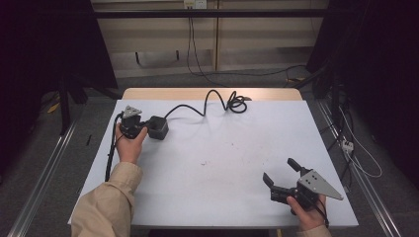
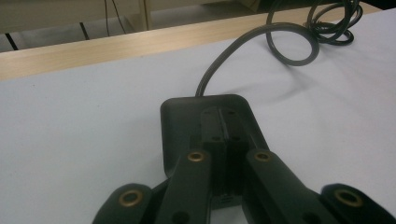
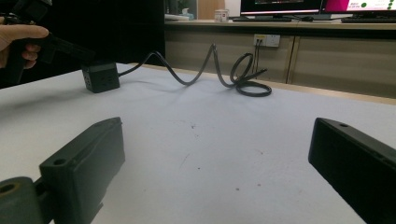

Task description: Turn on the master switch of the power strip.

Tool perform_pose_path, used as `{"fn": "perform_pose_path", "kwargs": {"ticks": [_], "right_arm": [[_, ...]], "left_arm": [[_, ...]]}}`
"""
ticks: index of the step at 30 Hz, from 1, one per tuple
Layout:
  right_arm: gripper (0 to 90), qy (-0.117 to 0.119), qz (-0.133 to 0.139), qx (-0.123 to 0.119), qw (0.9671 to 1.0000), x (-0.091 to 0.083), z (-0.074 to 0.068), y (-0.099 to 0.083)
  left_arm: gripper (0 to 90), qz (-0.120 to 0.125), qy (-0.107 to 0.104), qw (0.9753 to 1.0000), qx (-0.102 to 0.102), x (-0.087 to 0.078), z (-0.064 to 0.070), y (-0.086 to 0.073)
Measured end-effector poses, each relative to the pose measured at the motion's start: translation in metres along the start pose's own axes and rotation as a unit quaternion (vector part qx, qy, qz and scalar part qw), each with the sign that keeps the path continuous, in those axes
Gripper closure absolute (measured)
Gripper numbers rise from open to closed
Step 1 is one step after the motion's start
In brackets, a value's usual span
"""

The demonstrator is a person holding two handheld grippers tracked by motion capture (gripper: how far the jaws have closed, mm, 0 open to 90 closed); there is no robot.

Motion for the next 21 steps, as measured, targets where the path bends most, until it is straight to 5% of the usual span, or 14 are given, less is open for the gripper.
{"fn": "perform_pose_path", "kwargs": {"ticks": [21], "right_arm": [[3.0,0.000,0.000,0.000,1.0000,0.0004,-0.0003,-0.0001]], "left_arm": [[90.0,0.000,0.001,1.0000,0.000,0.0003,0.0003,-0.0002]]}}
Point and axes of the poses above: each handheld gripper's, and its own axes: x roughly forward along the jaws, y roughly out of its top, z roughly to its right, the point moved 7 cm from there along x, roughly forward along the jaws, and after that the axes turned 13 degrees about y, right-handed, at the moved point
